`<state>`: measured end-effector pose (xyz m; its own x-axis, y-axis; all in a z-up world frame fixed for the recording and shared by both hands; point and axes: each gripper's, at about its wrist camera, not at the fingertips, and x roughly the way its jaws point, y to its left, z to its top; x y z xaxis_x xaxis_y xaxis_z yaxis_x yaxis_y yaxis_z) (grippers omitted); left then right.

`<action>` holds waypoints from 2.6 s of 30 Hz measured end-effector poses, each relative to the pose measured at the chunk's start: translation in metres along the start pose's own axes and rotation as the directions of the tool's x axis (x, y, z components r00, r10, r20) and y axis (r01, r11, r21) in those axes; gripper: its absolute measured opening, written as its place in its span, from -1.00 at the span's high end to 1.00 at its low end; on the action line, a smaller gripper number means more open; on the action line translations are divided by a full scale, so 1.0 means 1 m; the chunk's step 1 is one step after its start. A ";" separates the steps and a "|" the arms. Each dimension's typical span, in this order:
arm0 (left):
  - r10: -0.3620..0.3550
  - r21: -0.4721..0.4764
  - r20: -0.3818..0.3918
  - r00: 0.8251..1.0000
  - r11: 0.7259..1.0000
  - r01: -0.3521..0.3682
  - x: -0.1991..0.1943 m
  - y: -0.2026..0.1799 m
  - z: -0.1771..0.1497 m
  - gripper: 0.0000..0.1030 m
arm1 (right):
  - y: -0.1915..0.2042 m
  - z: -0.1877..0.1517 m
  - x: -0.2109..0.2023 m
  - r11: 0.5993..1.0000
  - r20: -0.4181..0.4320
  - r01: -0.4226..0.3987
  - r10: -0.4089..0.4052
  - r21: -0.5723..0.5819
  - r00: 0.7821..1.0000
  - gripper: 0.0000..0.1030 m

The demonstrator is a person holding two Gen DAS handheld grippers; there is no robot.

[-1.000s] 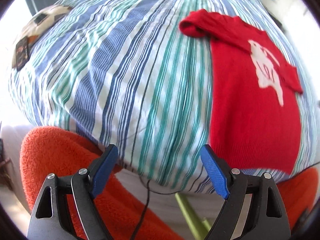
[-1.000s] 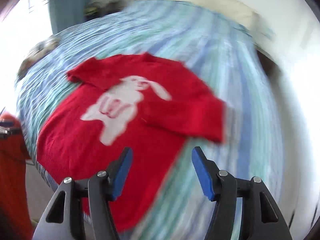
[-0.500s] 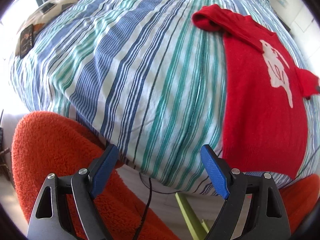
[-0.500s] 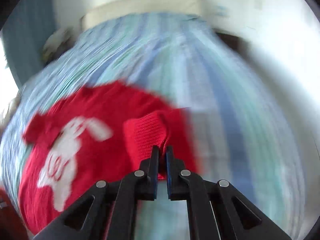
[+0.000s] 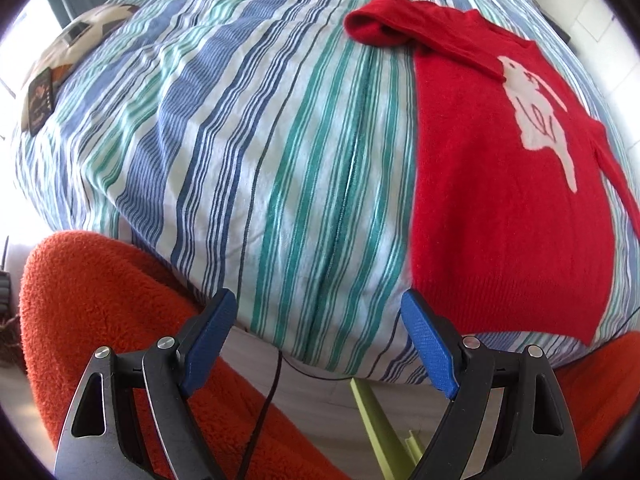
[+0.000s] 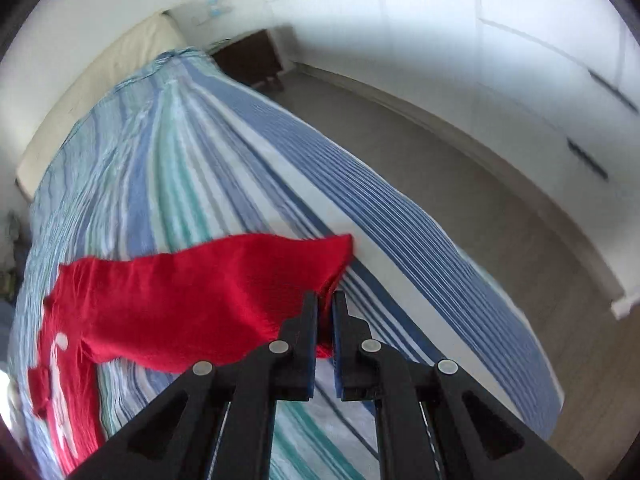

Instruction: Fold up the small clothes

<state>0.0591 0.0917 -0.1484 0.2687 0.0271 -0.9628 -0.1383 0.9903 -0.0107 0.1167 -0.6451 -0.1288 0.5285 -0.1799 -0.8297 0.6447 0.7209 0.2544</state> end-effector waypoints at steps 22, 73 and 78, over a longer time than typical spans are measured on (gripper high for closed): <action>0.028 -0.018 -0.011 1.000 0.999 -0.029 0.006 0.012 -0.005 -0.67 | -0.062 -0.008 0.012 0.927 -0.062 -0.219 0.249 0.303 0.966 0.53; -0.176 0.098 0.311 0.934 0.983 0.153 0.023 -0.044 0.227 0.94 | 0.095 -0.174 -0.120 0.949 0.059 -0.181 0.203 -0.258 0.977 0.07; 0.040 -0.324 0.293 0.955 0.944 0.060 0.029 0.129 0.221 0.95 | 0.094 -0.174 -0.112 0.952 0.040 -0.189 0.204 -0.239 0.978 0.07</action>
<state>0.2598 0.2500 -0.1176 0.5302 0.1055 -0.8413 -0.4236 0.8925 -0.1551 0.0217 -0.4406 -0.0988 0.6707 -0.0554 -0.7396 0.3821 0.8805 0.2805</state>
